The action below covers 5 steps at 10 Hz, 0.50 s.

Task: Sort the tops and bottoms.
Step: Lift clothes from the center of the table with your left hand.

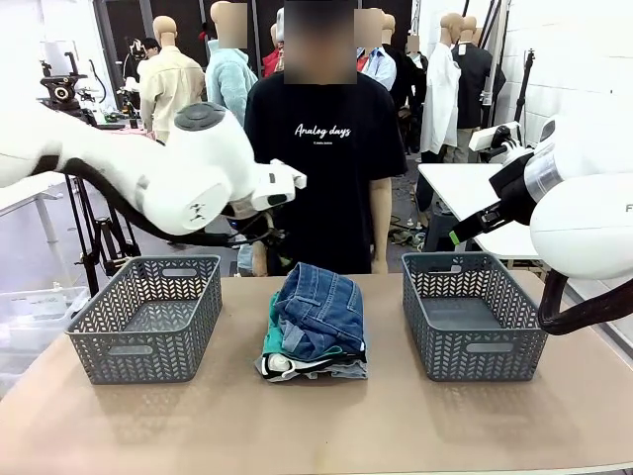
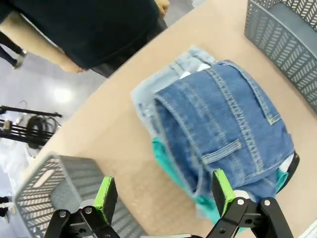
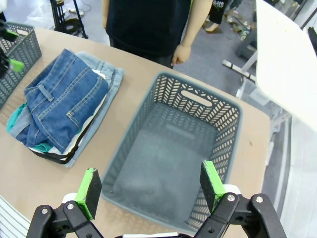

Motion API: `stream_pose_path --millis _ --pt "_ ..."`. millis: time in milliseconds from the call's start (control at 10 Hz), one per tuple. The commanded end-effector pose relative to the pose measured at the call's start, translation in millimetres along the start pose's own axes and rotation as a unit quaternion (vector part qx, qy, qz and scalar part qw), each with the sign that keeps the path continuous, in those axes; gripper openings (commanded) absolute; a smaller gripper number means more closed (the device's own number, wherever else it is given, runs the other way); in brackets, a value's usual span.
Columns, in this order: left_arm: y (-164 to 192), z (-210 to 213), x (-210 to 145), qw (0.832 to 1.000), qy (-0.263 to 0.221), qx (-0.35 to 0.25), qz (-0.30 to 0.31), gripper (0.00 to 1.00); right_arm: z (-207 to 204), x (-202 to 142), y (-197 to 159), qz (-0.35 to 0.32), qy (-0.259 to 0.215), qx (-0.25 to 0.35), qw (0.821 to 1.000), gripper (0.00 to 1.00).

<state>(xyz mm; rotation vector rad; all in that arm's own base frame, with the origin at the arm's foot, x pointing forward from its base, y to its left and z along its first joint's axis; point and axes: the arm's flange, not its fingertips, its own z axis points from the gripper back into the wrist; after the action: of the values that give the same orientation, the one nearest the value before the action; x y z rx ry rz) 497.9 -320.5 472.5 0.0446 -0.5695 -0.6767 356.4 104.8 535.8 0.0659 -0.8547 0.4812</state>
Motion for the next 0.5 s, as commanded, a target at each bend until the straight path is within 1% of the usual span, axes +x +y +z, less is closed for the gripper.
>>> stream_pose_path --millis 0,100,200,400 --pt "-15 -50 37 0.998 0.042 -0.006 0.040 1.00 -2 0 -1 0.003 -0.004 -0.004 1.000 1.00" --pt "-12 -67 40 0.996 0.055 -0.009 0.072 1.00 -2 0 -1 0.003 -0.004 -0.004 1.000 1.00" --pt "-11 -79 45 0.994 0.056 -0.010 0.098 1.00 -2 0 -1 0.003 -0.004 -0.004 1.000 1.00" --pt "-13 -87 51 0.988 0.067 -0.028 0.138 1.00 -2 0 -1 0.003 -0.004 -0.004 1.000 1.00"
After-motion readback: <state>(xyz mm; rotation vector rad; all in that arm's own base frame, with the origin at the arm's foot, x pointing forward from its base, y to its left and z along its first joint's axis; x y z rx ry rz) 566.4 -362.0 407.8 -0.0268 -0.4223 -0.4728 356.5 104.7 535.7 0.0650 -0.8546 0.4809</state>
